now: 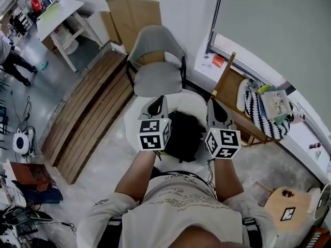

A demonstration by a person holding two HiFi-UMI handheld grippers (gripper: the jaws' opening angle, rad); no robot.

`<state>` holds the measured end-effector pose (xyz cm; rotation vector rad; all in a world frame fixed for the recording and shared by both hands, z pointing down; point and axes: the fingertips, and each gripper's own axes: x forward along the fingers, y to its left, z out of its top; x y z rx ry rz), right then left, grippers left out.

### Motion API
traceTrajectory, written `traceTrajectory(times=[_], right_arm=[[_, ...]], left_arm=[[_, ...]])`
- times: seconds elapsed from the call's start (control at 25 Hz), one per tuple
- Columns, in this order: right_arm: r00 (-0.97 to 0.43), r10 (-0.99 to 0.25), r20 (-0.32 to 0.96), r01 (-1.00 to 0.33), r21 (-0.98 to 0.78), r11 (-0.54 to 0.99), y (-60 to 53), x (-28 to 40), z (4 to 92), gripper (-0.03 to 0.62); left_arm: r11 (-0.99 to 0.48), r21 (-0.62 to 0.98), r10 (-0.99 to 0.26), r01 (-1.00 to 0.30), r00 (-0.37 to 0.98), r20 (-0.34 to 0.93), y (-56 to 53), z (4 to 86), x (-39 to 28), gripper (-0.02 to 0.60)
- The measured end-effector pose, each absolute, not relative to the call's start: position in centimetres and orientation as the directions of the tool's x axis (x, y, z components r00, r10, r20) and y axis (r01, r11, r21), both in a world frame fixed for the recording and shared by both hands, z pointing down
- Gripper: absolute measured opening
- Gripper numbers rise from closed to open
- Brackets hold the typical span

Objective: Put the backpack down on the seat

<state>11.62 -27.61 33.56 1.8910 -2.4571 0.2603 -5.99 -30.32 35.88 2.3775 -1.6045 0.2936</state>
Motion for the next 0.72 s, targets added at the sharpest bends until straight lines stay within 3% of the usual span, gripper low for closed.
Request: traceTrajectory(times=[0.32, 0.72], right_arm=[[-0.281, -0.960, 0.018, -0.955, -0.100, 0.278, -26.0, 13.1, 28.3, 0.026], [-0.283, -0.958, 0.043, -0.956, -0.099, 0.278, -25.5, 14.4, 28.4, 0.026]], left_arm=[[-0.363, 0.052, -0.910, -0.930, 0.366, 0.194, -28.5, 28.9, -4.7, 0.020], [-0.391, 0.000, -0.911, -0.920, 0.387, 0.141, -26.8, 26.1, -2.2, 0.020]])
